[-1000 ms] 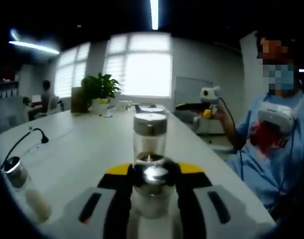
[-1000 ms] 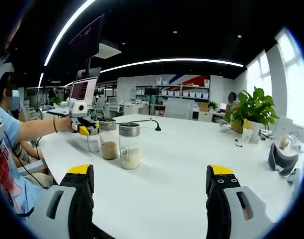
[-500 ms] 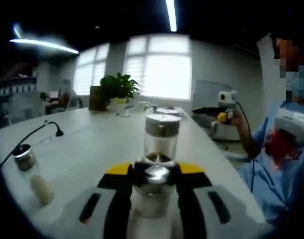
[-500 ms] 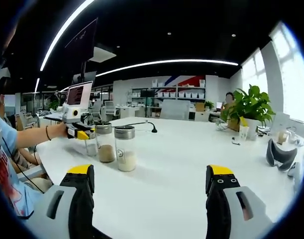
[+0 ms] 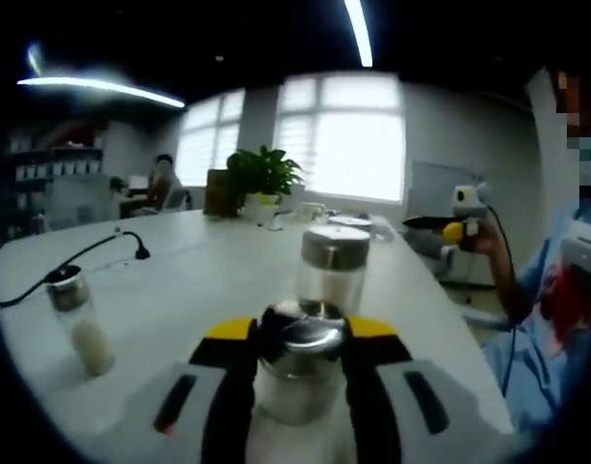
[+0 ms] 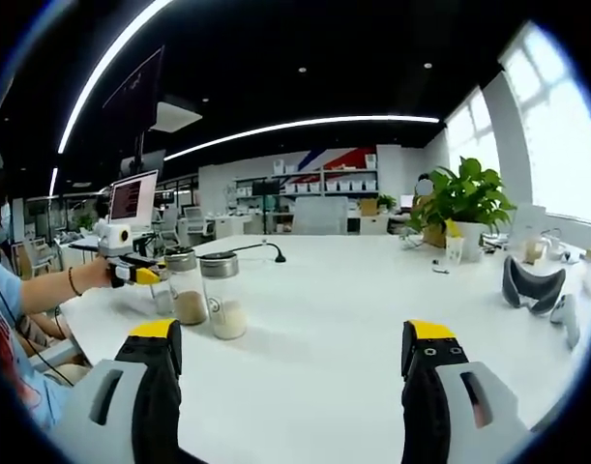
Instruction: Rotate the seasoning bottle until the label or dispensing opening points toward the visible target arrow and the bottle remains upright within the marked orientation range
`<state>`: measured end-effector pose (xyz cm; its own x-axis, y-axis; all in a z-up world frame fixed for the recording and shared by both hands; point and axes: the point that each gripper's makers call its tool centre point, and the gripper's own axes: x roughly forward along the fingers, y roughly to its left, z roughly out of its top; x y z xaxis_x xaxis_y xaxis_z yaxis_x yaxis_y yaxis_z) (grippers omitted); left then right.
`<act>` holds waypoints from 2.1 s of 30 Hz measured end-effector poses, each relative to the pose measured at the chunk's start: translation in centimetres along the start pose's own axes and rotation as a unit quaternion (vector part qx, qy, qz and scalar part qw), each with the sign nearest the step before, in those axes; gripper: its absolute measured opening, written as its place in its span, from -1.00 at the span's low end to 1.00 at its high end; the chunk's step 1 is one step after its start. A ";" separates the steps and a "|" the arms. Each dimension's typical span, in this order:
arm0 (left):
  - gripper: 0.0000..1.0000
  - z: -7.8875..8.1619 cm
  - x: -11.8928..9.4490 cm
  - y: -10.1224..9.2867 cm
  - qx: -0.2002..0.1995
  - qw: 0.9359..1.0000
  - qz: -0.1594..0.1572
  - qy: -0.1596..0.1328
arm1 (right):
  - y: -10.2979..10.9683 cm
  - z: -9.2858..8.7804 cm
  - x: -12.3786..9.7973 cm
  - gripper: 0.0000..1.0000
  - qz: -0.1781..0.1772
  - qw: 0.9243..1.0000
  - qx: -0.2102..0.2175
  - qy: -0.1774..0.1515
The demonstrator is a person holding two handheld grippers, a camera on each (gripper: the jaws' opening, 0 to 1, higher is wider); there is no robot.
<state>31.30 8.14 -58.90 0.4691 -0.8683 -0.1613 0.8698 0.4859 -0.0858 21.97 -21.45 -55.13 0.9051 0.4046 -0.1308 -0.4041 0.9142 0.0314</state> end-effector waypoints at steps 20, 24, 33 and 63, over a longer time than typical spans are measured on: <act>-0.29 -0.1 -0.6 1.1 -0.019 0.996 0.088 0.002 | -1.0 -0.5 -0.2 0.93 -0.023 1.000 0.009 0.007; -0.29 -0.2 -0.7 1.1 -0.021 0.995 0.094 0.006 | -1.7 -0.2 -0.4 0.97 -0.042 0.999 0.018 -0.002; -0.28 -0.2 -0.8 1.1 -0.032 0.993 0.116 0.005 | -2.3 -0.4 -0.6 0.98 -0.056 0.998 0.019 0.002; -0.29 -1.1 -1.2 0.9 -0.024 0.975 0.218 0.029 | -2.8 -0.4 -0.8 0.98 -0.062 0.998 0.013 0.009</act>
<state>31.32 9.72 -59.86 0.7826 -0.5710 -0.2479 0.5803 0.8134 -0.0416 22.33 -24.35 -55.55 0.9453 0.2882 -0.1525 -0.2856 0.9575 0.0392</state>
